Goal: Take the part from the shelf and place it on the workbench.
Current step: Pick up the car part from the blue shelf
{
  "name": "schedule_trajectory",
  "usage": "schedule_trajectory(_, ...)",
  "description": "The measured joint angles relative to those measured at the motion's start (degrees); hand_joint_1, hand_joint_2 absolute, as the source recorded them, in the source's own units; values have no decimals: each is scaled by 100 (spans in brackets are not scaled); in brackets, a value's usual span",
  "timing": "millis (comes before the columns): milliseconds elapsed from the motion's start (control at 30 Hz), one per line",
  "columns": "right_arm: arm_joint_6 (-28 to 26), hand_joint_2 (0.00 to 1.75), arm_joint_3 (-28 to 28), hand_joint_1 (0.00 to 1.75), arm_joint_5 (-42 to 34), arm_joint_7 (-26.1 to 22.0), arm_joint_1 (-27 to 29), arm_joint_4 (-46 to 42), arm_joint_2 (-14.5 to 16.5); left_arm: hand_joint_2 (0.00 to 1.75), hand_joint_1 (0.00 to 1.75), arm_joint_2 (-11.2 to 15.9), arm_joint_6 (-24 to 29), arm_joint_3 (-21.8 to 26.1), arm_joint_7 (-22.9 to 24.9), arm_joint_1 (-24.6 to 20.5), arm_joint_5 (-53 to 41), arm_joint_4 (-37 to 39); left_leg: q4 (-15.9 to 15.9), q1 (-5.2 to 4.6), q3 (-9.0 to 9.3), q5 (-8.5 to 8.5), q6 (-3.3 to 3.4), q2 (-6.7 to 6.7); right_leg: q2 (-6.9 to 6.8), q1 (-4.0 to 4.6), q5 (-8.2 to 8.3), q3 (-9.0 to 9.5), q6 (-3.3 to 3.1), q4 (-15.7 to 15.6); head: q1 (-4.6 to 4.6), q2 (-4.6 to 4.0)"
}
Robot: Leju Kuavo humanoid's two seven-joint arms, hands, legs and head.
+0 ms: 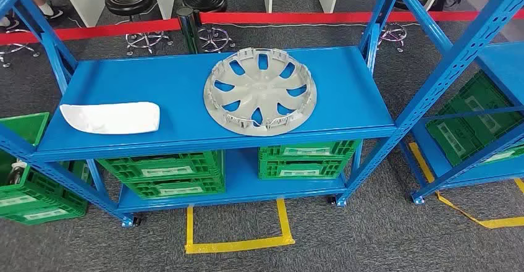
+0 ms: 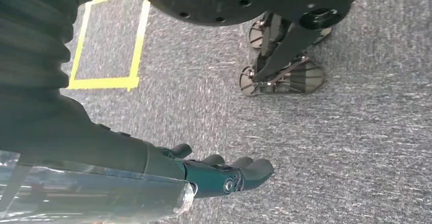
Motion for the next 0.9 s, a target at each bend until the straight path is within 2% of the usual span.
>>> schedule_trajectory(300,-340,175,722,0,-911,264,-223,12,-5,175,0,-68,283,-525,392,-186,-44,7,0,0,0,0,0,-3,0,0,0,1,0,0,2,-2)
schedule_trajectory(767,-916,175,2046,0,-2696,711,-603,179,-86,175,0,-89,805,-1692,1004,-558,-225,110,1,-1,1,1,0,-12,-1,0,2,11,3,0,-5,0)
schedule_trajectory(800,-959,175,2146,0,-2848,738,-633,196,-98,131,0,-88,844,-1783,1052,-589,-235,122,1,-1,2,1,0,-12,-1,0,2,12,3,0,-7,0)
schedule_trajectory(900,-1072,44,2436,0,-3252,816,-716,249,-134,0,0,-87,949,-2060,1182,-672,-260,168,1,-2,4,1,0,-12,0,-1,3,14,4,0,-6,-1)
